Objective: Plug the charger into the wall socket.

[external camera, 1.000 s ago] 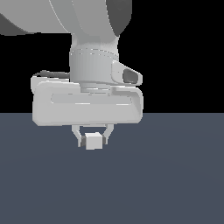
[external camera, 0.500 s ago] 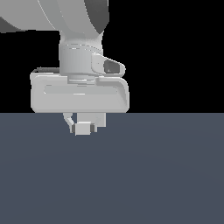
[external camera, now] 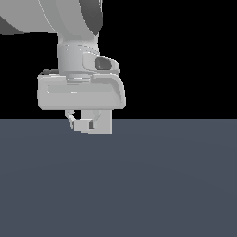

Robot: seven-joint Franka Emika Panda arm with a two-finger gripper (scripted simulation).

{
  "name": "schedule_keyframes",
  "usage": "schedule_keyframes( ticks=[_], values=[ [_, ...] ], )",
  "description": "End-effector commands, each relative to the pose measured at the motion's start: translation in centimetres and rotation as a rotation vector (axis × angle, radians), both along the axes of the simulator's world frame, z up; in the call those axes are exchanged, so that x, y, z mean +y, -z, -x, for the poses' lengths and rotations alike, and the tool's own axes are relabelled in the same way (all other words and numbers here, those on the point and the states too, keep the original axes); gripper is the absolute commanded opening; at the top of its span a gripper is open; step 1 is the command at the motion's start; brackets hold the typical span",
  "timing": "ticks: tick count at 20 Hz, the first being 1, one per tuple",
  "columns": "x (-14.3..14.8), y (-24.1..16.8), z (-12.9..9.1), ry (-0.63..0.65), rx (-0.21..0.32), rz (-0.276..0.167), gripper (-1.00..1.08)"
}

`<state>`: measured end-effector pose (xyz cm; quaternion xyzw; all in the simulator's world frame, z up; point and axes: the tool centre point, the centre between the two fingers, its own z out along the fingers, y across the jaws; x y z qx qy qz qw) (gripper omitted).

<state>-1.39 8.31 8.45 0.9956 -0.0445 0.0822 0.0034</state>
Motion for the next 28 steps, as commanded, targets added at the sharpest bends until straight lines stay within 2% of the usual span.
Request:
schedule_keyframes(
  ticks=[1,12,22,28],
  values=[
    [0.3,-0.5,-0.7,0.044,0.000,0.000,-1.00],
    [0.8,-1.5,-2.6,0.150,0.003,0.000,-1.00],
    [0.8,-1.6,-2.8,0.155,0.003,0.000,-1.00],
    [0.4,-1.5,-4.1,0.155,0.003,0.000,-1.00]
  ],
)
